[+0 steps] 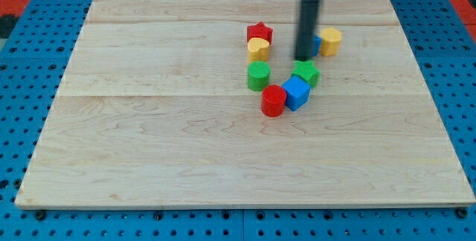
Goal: Push the green star towards center
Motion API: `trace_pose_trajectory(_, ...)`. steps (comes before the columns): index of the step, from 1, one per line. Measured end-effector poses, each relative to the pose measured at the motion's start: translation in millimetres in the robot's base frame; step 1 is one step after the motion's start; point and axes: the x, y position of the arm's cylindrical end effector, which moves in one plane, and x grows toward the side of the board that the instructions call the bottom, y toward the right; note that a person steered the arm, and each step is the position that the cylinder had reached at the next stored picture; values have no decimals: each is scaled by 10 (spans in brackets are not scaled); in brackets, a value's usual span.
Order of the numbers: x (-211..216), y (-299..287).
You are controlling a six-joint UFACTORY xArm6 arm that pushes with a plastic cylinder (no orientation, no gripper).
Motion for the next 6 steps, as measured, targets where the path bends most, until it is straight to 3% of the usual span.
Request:
trace_pose_trajectory(2, 406, 126)
trace_pose_trajectory(6, 412, -1554)
